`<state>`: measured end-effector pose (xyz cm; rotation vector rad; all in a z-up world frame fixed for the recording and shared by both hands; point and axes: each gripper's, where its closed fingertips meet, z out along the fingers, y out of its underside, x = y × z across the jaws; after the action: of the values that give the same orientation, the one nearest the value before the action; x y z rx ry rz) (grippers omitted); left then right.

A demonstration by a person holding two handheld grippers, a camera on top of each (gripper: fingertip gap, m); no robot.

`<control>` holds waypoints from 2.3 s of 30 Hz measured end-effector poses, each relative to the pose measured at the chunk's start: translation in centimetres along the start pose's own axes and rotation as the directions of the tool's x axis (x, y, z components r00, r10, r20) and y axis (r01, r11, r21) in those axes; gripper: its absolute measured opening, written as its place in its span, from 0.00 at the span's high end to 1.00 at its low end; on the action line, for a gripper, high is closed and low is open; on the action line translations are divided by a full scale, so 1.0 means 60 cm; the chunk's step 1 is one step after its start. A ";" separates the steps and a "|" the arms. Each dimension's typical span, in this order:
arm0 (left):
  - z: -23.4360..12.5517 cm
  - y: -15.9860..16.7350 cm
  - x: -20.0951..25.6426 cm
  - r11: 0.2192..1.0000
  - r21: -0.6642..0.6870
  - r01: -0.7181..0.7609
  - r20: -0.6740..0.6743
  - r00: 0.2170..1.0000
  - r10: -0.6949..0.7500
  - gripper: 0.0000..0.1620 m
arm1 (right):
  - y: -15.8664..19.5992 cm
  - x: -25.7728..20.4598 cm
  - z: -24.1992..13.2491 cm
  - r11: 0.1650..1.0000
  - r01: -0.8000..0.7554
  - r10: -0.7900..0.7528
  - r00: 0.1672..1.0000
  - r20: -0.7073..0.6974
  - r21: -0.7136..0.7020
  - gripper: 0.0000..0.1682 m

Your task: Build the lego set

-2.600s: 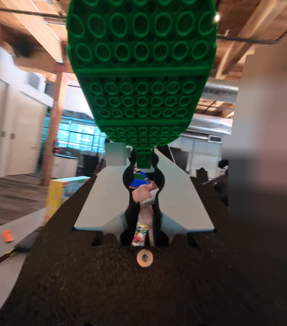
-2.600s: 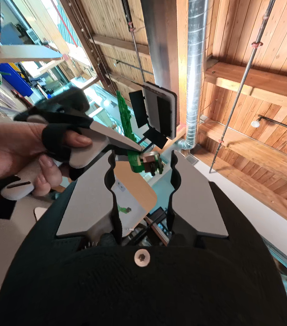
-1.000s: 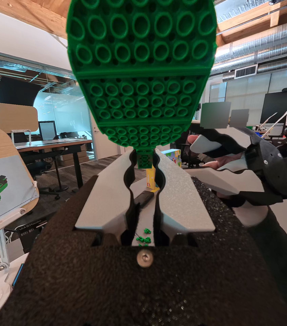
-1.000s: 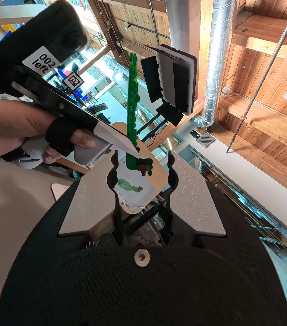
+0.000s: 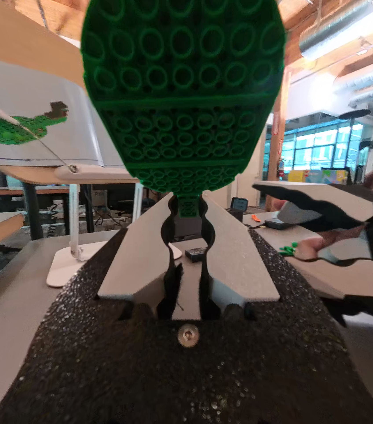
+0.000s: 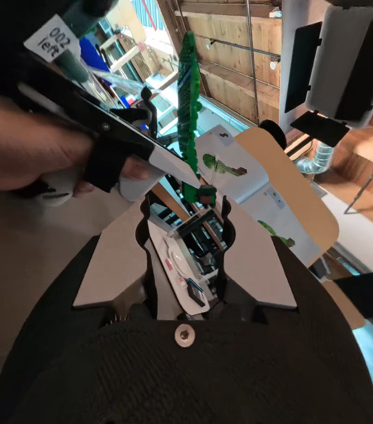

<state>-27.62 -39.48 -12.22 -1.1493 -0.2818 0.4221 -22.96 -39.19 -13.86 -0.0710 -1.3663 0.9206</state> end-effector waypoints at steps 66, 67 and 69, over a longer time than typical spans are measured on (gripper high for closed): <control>0.031 0.052 0.067 0.958 -0.225 0.177 -0.245 0.941 -0.232 0.49 | 0.129 0.042 0.007 0.926 -0.015 -0.039 0.990 -0.134 -0.377 0.77; 0.031 0.053 0.070 0.959 -0.228 0.166 -0.252 0.942 -0.223 0.51 | 0.132 0.043 0.006 0.923 -0.013 -0.043 0.990 -0.136 -0.385 0.77; 0.031 0.056 0.076 0.960 -0.239 0.144 -0.265 0.942 -0.207 0.53 | 0.135 0.043 0.006 0.918 -0.007 -0.051 0.990 -0.135 -0.397 0.77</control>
<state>-24.98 -34.69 -14.61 -1.3691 -0.1762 0.0614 -27.67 -32.45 -16.11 -0.4239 -1.3985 0.5941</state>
